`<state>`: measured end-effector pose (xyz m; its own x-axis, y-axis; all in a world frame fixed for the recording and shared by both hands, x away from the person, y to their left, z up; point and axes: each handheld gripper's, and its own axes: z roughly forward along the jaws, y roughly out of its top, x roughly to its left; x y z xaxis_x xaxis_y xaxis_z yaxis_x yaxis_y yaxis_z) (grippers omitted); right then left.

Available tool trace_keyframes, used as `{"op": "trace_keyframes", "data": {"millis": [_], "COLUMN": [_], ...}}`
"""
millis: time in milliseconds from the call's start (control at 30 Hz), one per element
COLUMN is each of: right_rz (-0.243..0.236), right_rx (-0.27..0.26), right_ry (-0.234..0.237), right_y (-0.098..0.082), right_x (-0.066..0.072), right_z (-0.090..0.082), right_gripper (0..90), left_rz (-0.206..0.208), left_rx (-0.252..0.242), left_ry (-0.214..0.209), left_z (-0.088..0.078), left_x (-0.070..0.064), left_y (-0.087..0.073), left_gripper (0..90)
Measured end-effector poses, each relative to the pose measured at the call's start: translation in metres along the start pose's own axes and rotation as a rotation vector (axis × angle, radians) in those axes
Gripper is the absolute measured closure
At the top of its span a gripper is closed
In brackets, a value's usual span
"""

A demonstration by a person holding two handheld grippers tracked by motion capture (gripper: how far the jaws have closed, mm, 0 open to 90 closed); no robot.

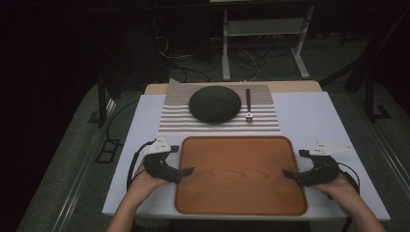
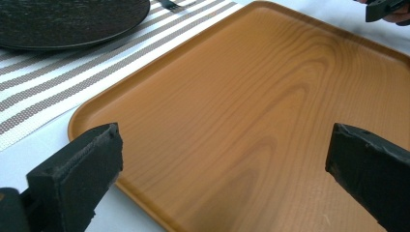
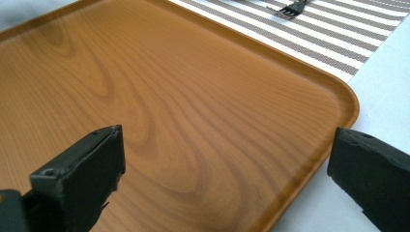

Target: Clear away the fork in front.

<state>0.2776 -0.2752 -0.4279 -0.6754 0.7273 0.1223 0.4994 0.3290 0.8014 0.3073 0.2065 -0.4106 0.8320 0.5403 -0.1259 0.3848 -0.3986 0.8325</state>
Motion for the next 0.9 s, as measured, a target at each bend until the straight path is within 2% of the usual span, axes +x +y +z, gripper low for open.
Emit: {"op": "trace_keyframes", "data": {"millis": [267, 400, 667, 900], "right_rz": [0.016, 0.018, 0.031, 0.04], "right_rx": [0.009, 0.01, 0.003, 0.013], "right_ry": [-0.004, -0.017, -0.02, -0.031], "right_y": [0.001, 0.004, 0.011, 0.016], "right_x": [-0.002, -0.002, -0.006, -0.009], "right_z": [0.002, 0.003, 0.006, 0.01], "right_gripper": [0.0, 0.0, 0.0, 0.0], "left_rz": [-0.017, -0.011, -0.028, -0.025], "left_rx": [0.003, 0.011, 0.0, -0.005], "left_ry": [0.007, 0.008, -0.003, -0.007], "left_z": [-0.001, -0.001, -0.002, -0.001], "left_x": [0.001, 0.001, 0.004, 0.002], "left_y": [-0.002, -0.004, -0.004, -0.004], "left_gripper": [0.0, 0.0, 0.0, 0.0]}}
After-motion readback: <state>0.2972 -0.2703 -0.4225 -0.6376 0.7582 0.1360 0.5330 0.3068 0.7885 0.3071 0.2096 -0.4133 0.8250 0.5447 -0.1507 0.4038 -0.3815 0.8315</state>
